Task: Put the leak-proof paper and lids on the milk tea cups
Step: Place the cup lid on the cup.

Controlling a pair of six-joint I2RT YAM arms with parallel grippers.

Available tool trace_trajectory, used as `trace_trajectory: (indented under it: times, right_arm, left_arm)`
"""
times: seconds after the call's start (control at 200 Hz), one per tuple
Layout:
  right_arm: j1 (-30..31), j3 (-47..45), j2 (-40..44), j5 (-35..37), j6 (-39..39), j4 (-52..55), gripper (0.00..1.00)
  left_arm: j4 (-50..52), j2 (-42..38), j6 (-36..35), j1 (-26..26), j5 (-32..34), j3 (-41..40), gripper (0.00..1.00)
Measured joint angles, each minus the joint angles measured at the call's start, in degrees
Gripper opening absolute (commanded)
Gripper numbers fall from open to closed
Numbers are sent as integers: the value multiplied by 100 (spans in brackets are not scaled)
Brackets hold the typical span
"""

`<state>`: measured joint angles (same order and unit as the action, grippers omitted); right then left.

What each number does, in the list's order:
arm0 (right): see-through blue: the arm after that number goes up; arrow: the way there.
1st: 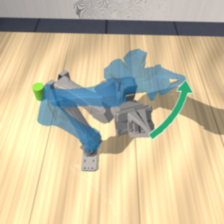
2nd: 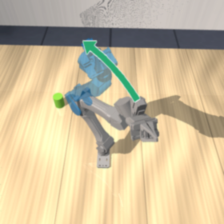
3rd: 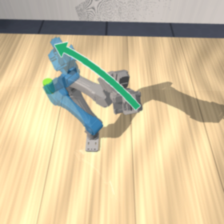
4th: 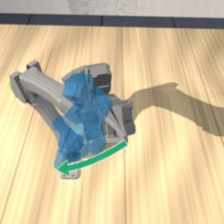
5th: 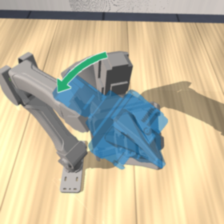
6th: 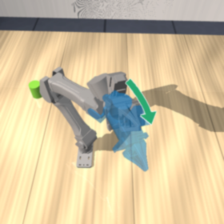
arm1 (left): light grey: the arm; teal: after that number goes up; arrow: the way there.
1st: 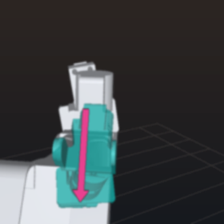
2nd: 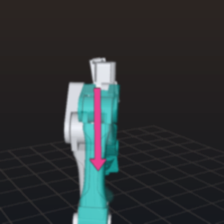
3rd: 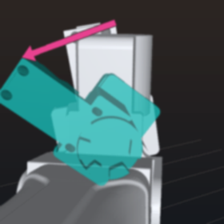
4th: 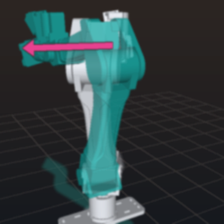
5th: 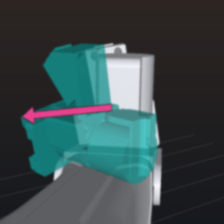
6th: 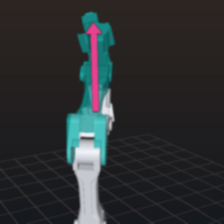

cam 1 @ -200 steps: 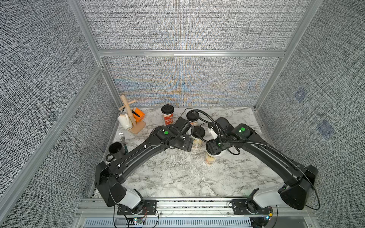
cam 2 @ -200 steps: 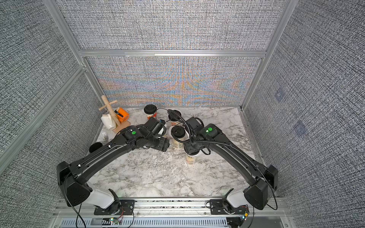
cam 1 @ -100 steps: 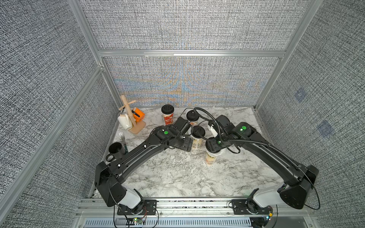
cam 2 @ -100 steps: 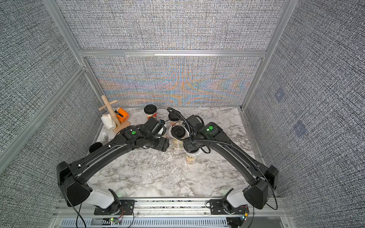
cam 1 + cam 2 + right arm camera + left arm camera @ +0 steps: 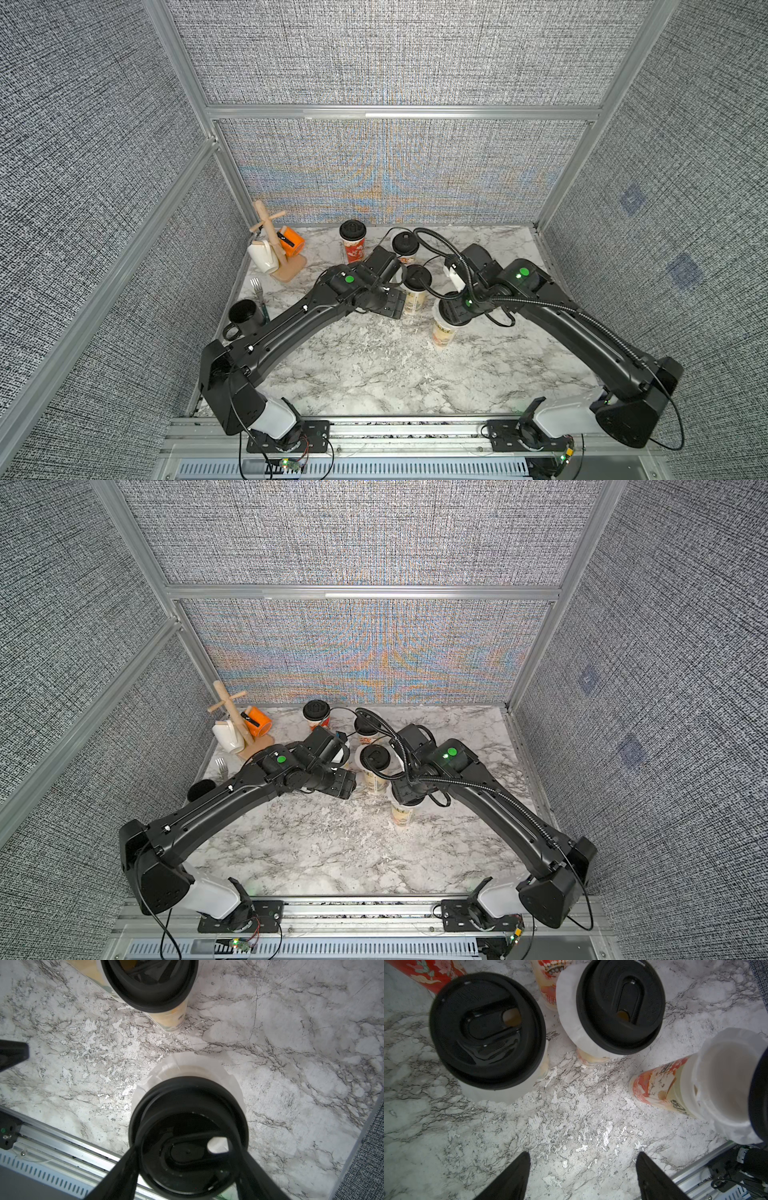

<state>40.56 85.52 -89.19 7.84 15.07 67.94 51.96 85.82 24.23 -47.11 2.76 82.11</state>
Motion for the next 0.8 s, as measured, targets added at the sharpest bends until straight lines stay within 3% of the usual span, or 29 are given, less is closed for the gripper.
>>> trace_trajectory:
  times: [0.801]
  right_arm:
    - [-46,-96,-332,-83,-205,-96,64]
  left_arm:
    - [-2,-15,0,9,-33,-48,82]
